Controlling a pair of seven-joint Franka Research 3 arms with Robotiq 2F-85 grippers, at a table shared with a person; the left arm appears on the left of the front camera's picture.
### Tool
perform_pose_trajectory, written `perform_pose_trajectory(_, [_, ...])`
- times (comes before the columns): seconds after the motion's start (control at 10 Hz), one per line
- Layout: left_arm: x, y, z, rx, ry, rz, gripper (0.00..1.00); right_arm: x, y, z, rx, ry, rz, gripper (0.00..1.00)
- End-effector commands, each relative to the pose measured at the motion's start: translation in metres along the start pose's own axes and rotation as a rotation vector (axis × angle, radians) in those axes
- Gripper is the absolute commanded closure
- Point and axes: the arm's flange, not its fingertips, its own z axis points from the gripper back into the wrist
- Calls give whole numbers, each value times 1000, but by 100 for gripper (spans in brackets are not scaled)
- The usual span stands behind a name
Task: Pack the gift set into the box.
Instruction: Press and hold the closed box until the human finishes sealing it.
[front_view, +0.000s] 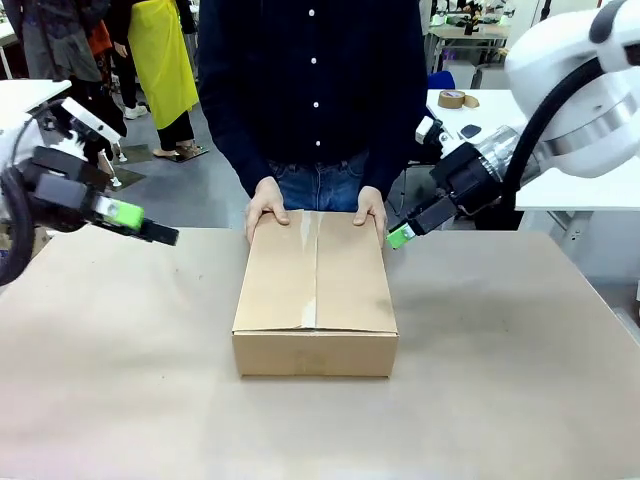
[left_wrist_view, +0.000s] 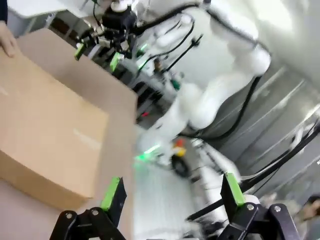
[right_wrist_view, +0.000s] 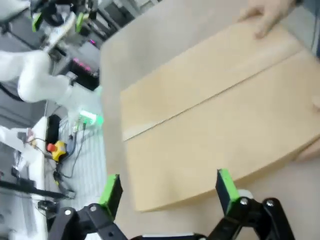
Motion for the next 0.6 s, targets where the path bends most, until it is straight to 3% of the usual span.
perform_pose_trajectory(0.0, [-13,26,4,291,178,-580,0,-16,-14,1,120,-291,465,0])
perform_pose_trajectory(0.1, [-14,39,-3,312,224,-598,0,-18,-14,-1,153,-331,439,0])
perform_pose_trajectory(0.2, [-12,51,-6,344,222,-565,0,-1,-12,3,-18,-76,131,0])
perform_pose_trajectory(0.3, [-3,24,1,126,151,-282,0,-1,-12,3,-18,-76,131,0])
perform_pose_trajectory(0.4, [-3,24,1,126,151,-282,0,-1,-12,3,-18,-76,131,0])
perform_pose_trajectory(0.5, [-3,24,1,126,151,-282,0,-6,-17,4,-11,-154,224,0])
